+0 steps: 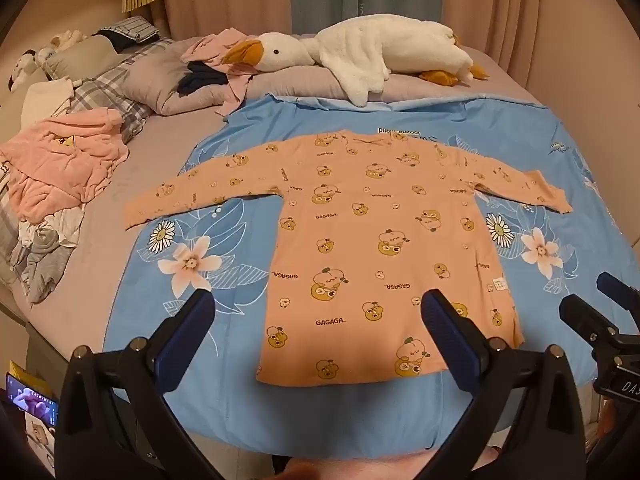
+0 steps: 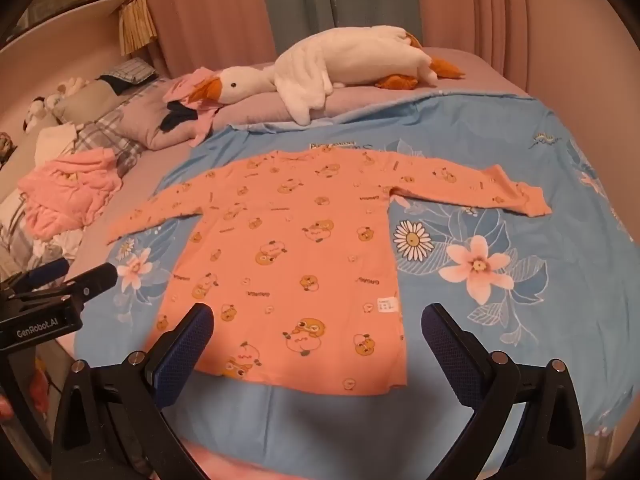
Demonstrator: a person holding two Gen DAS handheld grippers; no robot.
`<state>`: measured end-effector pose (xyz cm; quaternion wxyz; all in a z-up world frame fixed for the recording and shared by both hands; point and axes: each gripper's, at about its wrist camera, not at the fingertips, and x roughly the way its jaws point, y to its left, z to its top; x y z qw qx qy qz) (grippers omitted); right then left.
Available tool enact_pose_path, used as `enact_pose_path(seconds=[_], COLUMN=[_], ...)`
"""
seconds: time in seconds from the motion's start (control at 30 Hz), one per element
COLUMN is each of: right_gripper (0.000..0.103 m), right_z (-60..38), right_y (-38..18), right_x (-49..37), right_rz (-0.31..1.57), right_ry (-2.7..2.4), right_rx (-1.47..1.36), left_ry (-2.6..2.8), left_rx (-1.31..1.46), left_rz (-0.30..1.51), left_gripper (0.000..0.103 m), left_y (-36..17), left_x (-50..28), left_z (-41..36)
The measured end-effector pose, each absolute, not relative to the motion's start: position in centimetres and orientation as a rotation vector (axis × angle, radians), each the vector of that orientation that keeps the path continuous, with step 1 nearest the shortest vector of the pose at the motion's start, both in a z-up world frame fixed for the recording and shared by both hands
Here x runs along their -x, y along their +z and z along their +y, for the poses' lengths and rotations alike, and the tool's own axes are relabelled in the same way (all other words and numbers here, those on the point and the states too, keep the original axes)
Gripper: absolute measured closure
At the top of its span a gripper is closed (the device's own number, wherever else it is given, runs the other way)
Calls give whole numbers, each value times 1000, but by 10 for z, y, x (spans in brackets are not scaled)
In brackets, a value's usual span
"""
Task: Fold small clothes
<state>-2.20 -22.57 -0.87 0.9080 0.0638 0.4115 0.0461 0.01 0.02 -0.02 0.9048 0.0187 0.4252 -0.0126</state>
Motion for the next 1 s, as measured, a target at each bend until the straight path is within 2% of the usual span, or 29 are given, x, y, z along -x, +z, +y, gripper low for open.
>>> enact_pose_path(seconds=[1.0], right_gripper=[0], right_z=[-215], right_y=[-2], right_x=[29], right_rz=[813], right_ry=[106], right_rx=[-77], left_ry=[-47], left_rx=[-36], left_rz=[850], left_gripper=[0], left_y=[11], left_x=[6], left_z=[-5])
